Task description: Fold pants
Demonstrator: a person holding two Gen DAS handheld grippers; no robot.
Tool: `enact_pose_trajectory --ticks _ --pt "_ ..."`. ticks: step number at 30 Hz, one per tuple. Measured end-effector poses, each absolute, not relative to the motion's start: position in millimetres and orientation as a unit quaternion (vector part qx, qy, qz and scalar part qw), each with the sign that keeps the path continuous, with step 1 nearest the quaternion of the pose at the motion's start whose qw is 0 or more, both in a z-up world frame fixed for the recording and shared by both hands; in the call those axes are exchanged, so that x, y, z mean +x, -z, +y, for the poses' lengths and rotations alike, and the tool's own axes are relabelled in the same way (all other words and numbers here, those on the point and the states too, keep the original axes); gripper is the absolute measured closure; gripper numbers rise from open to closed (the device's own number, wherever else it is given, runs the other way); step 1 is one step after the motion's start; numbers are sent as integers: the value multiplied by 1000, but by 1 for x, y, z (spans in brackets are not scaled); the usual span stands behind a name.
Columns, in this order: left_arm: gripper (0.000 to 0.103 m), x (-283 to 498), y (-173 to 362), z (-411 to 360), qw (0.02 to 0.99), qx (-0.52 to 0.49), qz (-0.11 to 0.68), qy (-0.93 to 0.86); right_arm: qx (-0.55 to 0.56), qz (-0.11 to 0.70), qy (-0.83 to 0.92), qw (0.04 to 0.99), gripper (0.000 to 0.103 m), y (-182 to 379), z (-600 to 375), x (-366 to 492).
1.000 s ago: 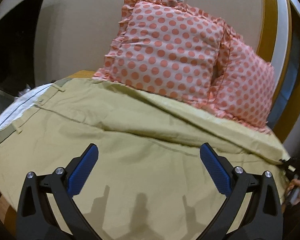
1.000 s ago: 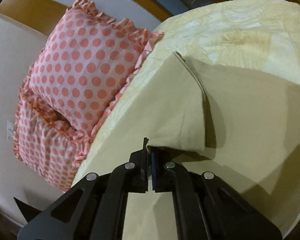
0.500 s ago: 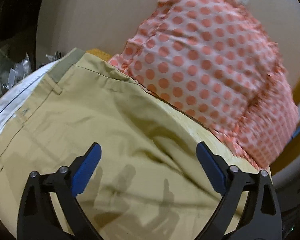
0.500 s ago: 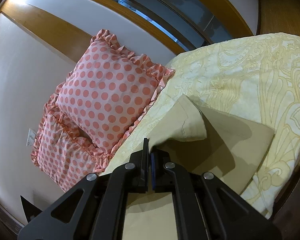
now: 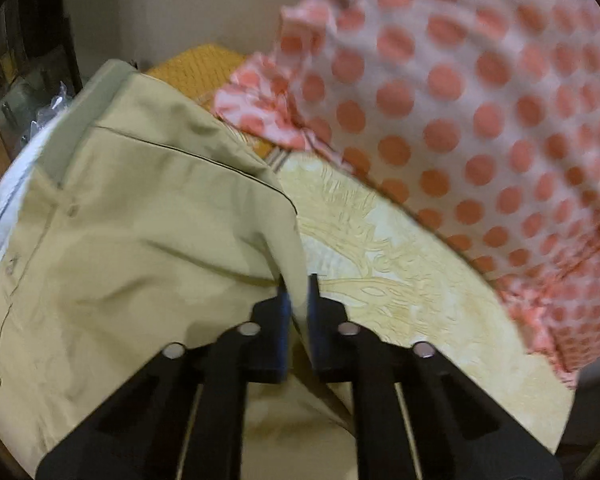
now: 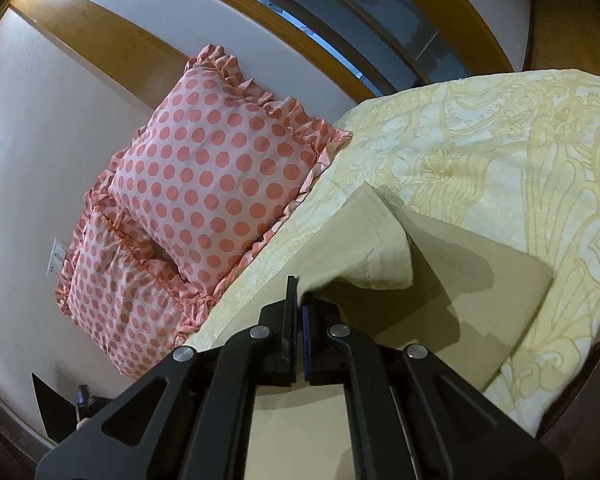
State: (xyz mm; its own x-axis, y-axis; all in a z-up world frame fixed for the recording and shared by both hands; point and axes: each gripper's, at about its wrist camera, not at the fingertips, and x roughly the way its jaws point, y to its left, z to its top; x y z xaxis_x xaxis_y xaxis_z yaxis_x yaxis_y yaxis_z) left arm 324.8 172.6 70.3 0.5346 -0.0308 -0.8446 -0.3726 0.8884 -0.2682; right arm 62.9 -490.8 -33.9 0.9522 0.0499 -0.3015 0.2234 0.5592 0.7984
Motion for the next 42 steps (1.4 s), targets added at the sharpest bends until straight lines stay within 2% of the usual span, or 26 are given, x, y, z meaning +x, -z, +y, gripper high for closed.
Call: enact_pose_trajectory --ticks 4,6,9,13,18,20,21,22,24,25,35,37,38,39,40,41,42 --pt "99 235 -115 191 889 -225 393 -71 460 123 40 879 101 25 -493 56" --pt "99 179 -120 202 894 -243 371 -57 458 111 45 881 101 23 -497 47" --pt "98 83 -93 213 889 -269 366 -54 463 120 61 876 101 31 -503 38" --pt "98 26 -45 219 867 -305 388 -68 481 146 83 860 101 53 -507 30" --pt "93 6 -30 219 866 -321 376 -73 487 154 90 855 101 64 -510 22" --pt "83 5 -32 216 876 -306 365 -79 488 154 91 854 101 65 -510 21" --pt "81 6 -32 216 879 -301 362 -82 490 154 89 853 101 66 -511 21" --pt "82 6 -31 216 882 -296 358 -83 491 156 88 852 101 66 -512 22" --pt "94 4 -30 216 883 -296 357 -73 494 152 88 851 101 64 -512 20" --pt "96 1 -31 215 883 -297 356 -69 494 149 88 852 101 62 -511 16" --pt "96 -30 -18 211 888 -286 354 -58 478 184 128 849 101 73 -509 2" --pt "89 -33 -18 209 897 -268 347 -61 478 187 135 848 95 73 -508 -3" --pt "81 -36 -20 208 900 -260 344 -63 478 181 139 848 87 72 -508 -8" --pt "74 -39 -23 207 903 -253 340 -68 473 169 150 851 72 69 -507 -15" --pt "56 -45 -27 208 909 -246 328 -81 461 162 174 855 60 66 -506 -22" --pt "46 -50 -31 210 913 -242 316 -92 452 156 187 858 50 64 -505 -26" --pt "45 -60 -38 213 920 -237 291 -110 440 152 203 861 50 62 -505 -30"
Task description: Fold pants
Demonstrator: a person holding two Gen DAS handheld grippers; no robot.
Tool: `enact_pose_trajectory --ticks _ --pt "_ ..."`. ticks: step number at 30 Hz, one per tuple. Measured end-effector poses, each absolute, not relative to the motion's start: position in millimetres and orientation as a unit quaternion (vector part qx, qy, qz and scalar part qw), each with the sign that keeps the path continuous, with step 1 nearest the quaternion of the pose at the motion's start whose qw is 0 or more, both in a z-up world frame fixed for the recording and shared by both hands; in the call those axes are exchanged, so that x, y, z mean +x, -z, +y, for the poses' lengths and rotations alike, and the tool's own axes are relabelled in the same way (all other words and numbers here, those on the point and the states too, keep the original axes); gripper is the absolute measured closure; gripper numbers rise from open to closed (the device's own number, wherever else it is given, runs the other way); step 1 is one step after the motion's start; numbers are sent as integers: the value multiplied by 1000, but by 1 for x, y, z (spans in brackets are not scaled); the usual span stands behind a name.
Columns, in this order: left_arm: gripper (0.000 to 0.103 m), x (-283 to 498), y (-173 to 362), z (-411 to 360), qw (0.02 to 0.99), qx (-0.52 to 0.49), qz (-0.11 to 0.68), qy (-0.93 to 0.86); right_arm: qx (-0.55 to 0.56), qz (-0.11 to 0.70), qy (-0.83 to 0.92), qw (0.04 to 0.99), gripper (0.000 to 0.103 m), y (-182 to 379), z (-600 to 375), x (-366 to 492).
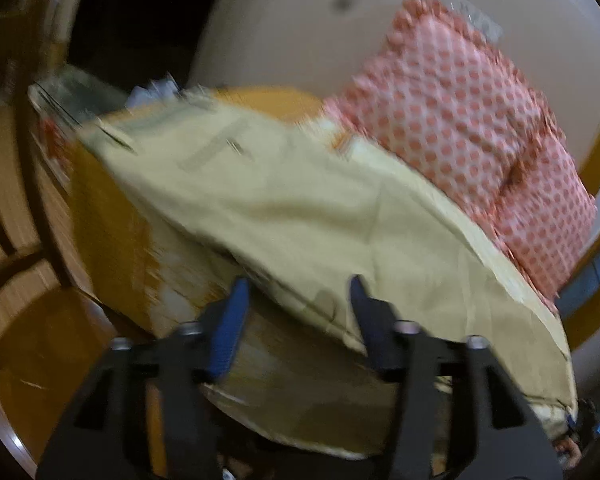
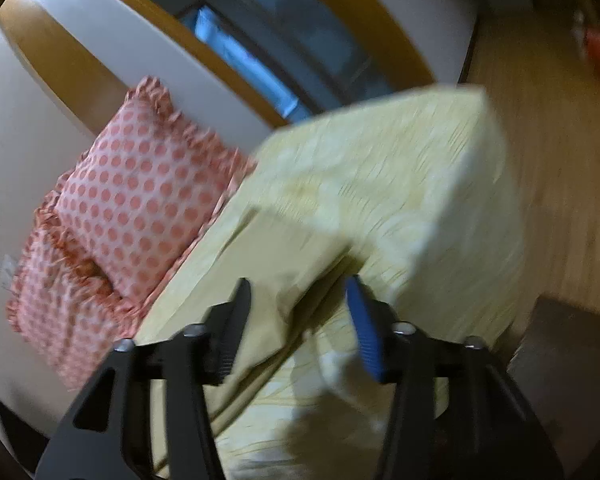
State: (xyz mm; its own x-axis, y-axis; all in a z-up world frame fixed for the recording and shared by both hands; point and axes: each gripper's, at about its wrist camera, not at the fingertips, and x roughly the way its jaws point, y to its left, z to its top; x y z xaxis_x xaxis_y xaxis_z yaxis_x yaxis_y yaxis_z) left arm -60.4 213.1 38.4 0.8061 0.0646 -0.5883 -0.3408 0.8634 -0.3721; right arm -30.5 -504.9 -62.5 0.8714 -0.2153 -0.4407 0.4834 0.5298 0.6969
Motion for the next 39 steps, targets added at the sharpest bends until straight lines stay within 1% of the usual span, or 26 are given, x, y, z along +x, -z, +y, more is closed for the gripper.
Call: enact_pose_trajectory --ticks 3,6,7,10,11,12,13,14,16,17,19,22,26,28,31,33,34,35,36,37,38,39 --pt "42 -79 -54 223 930 -242 238 -141 430 152 205 866 50 64 -503 -33" --pt "36 -86 -67 226 938 -233 195 -166 415 160 187 876 50 63 -493 -24" --pt "32 -82 -70 224 942 -222 192 -165 403 164 179 882 50 63 -486 -19" --pt "31 -63 -71 219 948 -197 201 -146 376 168 165 896 52 61 -470 -9" --pt "28 -55 -69 217 950 -189 208 -138 374 171 159 897 61 62 -468 -4" --pt "27 -47 -65 215 949 -180 218 -136 377 173 157 896 75 63 -469 0" --pt "27 -41 -61 213 948 -174 228 -136 384 170 160 893 84 67 -475 2" --pt "27 -37 -56 214 946 -172 239 -134 390 168 159 892 96 70 -479 5" --pt "27 -28 -41 219 936 -182 269 -137 400 165 153 888 98 70 -482 9" --pt "27 -27 -36 221 932 -188 277 -137 381 161 151 898 99 63 -477 11" --pt "27 -25 -24 228 923 -207 292 -139 342 152 141 917 99 42 -462 16" --pt "24 -27 -19 229 924 -207 290 -141 294 123 67 945 99 -6 -423 30" --pt "20 -23 -17 222 927 -187 291 -148 213 99 -95 967 99 -63 -323 49" --pt "20 -26 -18 222 927 -191 287 -148 182 112 -179 960 99 -71 -270 57" --pt "20 -37 -22 229 927 -216 271 -144 106 179 -278 938 99 -55 -187 68" --pt "20 -45 -24 238 926 -225 262 -153 8 270 -322 907 98 -22 -131 71" --pt "20 -51 -24 246 924 -232 255 -167 -24 299 -340 891 97 -9 -115 68" --pt "20 -57 -22 255 921 -242 248 -181 -42 312 -350 882 94 -2 -107 61" --pt "20 -60 -21 261 918 -251 244 -188 -54 311 -354 880 82 1 -103 53" --pt "20 -65 -16 272 911 -270 242 -197 -52 294 -369 880 75 -3 -105 43" --pt "20 -68 -11 280 904 -288 243 -201 -43 283 -376 881 63 -8 -108 38" --pt "20 -69 -7 287 898 -305 244 -201 -32 268 -375 887 55 -15 -112 36"
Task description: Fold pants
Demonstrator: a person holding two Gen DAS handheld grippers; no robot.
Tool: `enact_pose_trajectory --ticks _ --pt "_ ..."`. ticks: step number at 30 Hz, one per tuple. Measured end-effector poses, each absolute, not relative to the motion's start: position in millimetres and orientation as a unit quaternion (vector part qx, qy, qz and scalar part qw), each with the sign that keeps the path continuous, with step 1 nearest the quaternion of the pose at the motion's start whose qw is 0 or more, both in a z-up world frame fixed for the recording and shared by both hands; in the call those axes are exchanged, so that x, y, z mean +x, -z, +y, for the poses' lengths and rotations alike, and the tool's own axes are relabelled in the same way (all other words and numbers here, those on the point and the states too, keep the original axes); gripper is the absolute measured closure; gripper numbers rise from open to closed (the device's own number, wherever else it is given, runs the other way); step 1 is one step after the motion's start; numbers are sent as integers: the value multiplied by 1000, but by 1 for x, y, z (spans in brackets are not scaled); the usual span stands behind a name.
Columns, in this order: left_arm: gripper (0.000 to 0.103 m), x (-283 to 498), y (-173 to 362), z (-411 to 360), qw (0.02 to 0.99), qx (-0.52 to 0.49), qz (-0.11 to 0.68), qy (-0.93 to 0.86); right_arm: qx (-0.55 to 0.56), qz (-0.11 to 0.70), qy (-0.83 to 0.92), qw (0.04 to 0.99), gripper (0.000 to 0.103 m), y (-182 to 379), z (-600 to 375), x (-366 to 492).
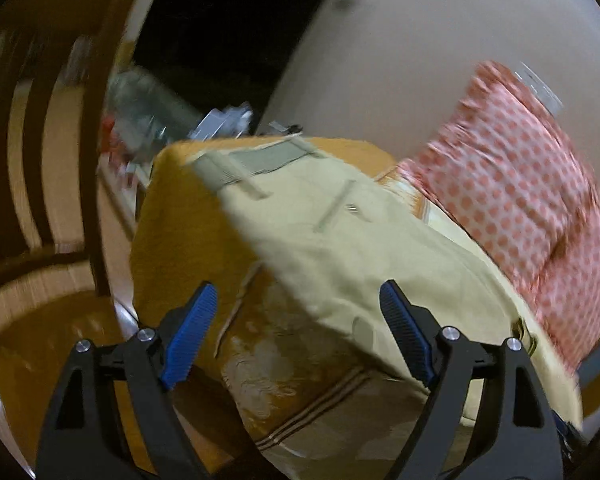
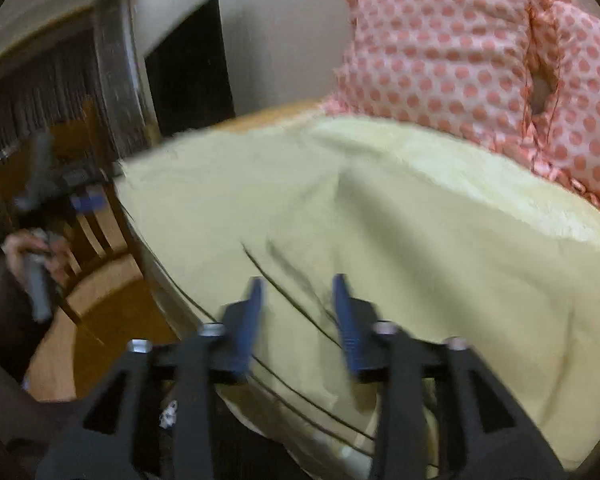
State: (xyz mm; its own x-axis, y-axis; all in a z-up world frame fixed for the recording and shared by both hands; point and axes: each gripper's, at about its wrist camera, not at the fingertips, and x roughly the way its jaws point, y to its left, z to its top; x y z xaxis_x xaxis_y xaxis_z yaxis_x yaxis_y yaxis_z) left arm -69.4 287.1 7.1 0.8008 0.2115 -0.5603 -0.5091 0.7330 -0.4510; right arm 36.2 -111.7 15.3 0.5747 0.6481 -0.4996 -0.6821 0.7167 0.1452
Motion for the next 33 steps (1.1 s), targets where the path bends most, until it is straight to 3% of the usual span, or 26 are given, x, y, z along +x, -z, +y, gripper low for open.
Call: enact_pose_trajectory --ticks 4,8,11,23,28,33 --pt "20 -68 10 299 881 -359 247 -183 3 236 -320 918 55 -28 -134 46" --pt "20 -59 13 299 880 -370 249 -163 -45 338 -277 898 53 1 -124 78" --pt "18 -53 11 301 880 -374 249 -154 -80 320 -306 893 54 1 -119 62" --pt "20 -19 -5 307 875 -377 262 -153 -51 318 -322 890 53 -1 -126 61" --pt "23 -12 -21 307 867 -371 278 -182 -40 312 -333 889 43 0 -123 57" --pt "27 -12 -33 307 873 -365 265 -186 -34 306 -340 889 39 1 -124 58"
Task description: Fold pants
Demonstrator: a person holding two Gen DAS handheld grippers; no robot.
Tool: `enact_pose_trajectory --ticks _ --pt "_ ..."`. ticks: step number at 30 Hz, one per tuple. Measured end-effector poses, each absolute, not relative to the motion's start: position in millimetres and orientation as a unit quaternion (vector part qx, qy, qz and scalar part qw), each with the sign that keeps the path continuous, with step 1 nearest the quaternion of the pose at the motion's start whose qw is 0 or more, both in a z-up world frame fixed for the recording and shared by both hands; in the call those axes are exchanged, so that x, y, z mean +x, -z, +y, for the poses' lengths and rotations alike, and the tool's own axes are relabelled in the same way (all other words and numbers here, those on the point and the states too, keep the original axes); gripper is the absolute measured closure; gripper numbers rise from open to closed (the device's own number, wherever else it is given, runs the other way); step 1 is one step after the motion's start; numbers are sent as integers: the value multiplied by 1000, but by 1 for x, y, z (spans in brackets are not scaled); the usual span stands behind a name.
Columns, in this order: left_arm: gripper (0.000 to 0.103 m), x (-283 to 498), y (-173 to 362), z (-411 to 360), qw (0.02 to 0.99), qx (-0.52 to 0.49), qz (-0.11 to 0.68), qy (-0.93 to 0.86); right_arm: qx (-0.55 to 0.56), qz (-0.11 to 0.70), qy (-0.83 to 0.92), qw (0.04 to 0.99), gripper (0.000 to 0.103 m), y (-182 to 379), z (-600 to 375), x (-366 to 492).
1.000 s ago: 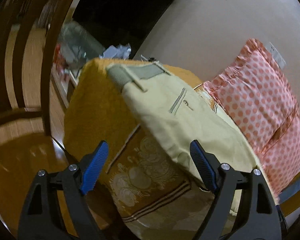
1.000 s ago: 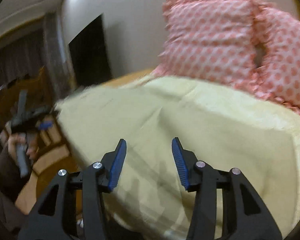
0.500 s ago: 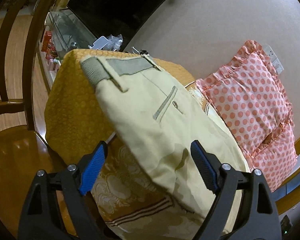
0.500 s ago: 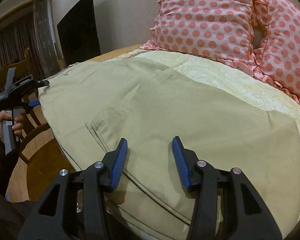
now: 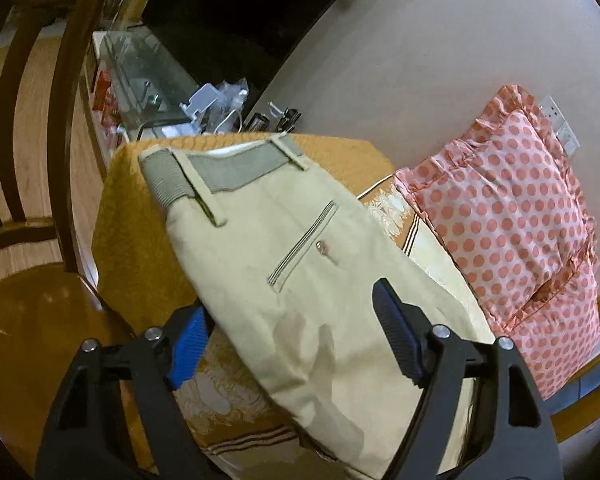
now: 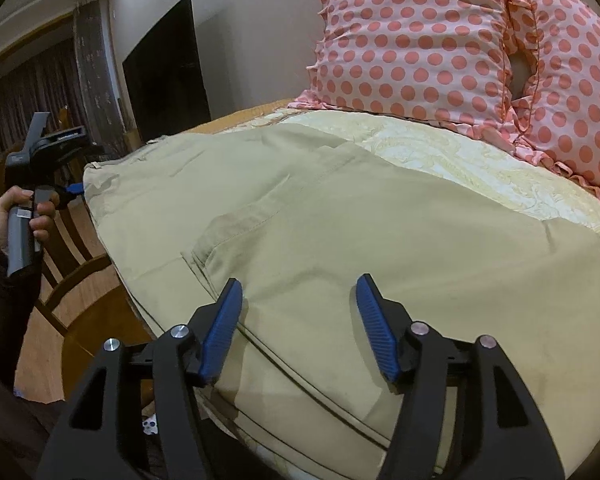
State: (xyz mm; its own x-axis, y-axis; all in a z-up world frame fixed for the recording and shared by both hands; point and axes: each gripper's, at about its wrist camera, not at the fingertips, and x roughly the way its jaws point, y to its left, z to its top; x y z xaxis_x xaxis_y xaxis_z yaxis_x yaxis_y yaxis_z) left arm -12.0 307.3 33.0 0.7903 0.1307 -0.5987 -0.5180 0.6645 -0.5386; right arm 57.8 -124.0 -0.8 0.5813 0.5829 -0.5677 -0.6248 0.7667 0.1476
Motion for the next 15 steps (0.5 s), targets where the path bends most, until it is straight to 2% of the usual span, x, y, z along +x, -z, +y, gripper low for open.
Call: enact_pose_trajectory --ticks 4,6,7,8,11,15 --pt "27 -1 -26 319 861 -370 280 -208 -30 301 -350 887 32 1 -123 56" --pt "35 -2 -24 322 863 -371 264 -220 -29 299 -349 888 32 1 -124 55" --pt "56 -2 -22 325 860 -371 260 -234 -22 298 -352 887 32 1 -126 54" --pt "91 -2 -20 328 856 -375 261 -241 -15 297 -355 886 32 1 -128 53" --pt "98 0 -25 330 859 -370 261 -241 15 290 -361 886 33 -2 -144 51" --pt "98 22 -86 269 919 -214 245 -224 63 261 -344 900 33 -14 -181 43"
